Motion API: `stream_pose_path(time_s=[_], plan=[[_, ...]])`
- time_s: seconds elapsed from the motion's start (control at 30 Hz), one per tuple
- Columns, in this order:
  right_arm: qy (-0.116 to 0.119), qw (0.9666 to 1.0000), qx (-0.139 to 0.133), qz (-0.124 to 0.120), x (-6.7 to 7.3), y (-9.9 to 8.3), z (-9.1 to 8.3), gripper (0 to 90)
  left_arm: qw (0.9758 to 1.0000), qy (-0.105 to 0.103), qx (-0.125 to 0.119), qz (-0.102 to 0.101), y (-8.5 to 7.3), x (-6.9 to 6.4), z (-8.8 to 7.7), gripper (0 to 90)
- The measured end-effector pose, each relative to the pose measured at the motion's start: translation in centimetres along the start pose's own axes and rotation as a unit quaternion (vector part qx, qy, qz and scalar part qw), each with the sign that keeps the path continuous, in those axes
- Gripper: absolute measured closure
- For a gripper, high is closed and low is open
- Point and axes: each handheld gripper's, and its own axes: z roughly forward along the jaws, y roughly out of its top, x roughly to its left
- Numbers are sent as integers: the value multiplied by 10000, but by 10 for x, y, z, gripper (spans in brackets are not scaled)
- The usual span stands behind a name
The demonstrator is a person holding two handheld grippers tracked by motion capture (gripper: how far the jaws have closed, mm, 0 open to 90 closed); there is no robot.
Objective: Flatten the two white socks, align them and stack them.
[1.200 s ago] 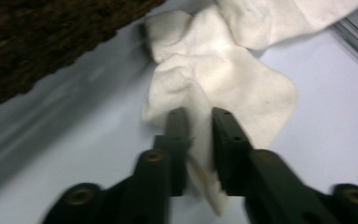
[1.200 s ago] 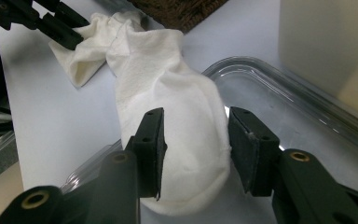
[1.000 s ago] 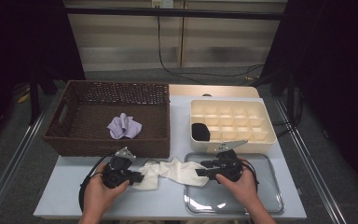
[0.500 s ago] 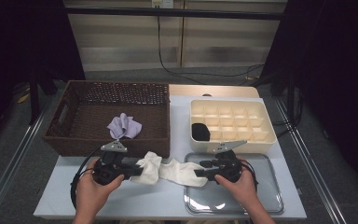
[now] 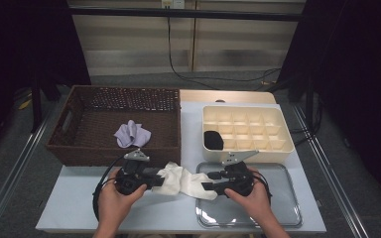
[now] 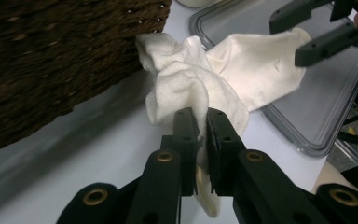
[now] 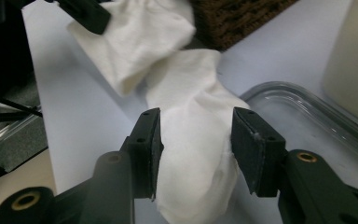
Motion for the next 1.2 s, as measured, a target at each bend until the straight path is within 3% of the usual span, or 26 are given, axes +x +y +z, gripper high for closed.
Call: stream_pose_path(time_s=[0.23,0.37,0.43,0.6,0.77,0.87,1.03,1.2], plan=[[242,9992,224,-240,19,4,23,542,9998,-114,80,157,7,-10,14,819],[281,9983,391,-336,24,4,35,541,9997,4,119,223,7,-11,18,759],[171,9981,421,-408,23,3,35,540,9997,-18,158,200,6,-7,16,753],[122,9992,314,-236,15,4,27,535,9999,0,100,84,3,-1,6,752],[161,9989,268,-361,20,12,26,536,9999,-123,83,23,5,-3,5,803],[215,9982,308,-472,28,17,30,536,9998,-104,99,124,6,-8,13,796],[319,9971,399,-570,37,17,41,523,9999,-62,43,113,9,-12,17,802],[298,9966,480,-596,41,16,57,503,9997,-181,14,131,10,-16,19,809]])
